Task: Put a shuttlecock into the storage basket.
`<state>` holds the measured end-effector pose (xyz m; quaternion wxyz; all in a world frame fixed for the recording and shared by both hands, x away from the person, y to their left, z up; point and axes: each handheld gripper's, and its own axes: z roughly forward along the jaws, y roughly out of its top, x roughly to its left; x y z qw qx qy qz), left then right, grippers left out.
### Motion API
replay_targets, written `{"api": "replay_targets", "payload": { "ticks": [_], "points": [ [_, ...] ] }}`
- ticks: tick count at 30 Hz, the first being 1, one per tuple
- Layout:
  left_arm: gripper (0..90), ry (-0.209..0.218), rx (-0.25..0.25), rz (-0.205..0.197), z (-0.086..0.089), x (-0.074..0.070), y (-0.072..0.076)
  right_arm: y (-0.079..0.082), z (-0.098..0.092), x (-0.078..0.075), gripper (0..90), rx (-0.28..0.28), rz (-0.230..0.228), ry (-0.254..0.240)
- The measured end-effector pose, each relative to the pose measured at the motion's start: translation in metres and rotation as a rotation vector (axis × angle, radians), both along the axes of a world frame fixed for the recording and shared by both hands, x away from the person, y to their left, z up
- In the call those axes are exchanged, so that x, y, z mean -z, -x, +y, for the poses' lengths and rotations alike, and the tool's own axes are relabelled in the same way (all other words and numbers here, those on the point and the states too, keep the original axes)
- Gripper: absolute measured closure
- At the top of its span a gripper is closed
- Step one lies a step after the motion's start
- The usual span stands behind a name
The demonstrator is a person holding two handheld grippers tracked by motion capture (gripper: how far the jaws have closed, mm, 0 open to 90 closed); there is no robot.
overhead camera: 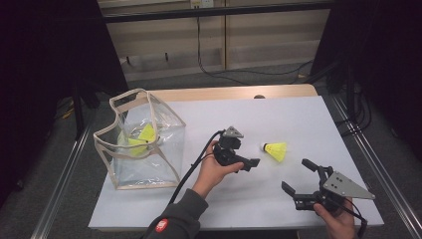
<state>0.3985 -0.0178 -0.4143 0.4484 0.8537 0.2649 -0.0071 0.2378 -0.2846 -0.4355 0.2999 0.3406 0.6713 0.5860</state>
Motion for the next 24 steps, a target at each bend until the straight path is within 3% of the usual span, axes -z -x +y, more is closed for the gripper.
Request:
{"api": "replay_targets", "payload": {
  "ticks": [24],
  "points": [
    [6.8, -0.007, 0.008, -0.014, -0.0084, 0.0042, -0.0045, 0.0003, -0.0027, 0.0008, 3.2, 0.013, 0.006, 0.000]
  ]
}}
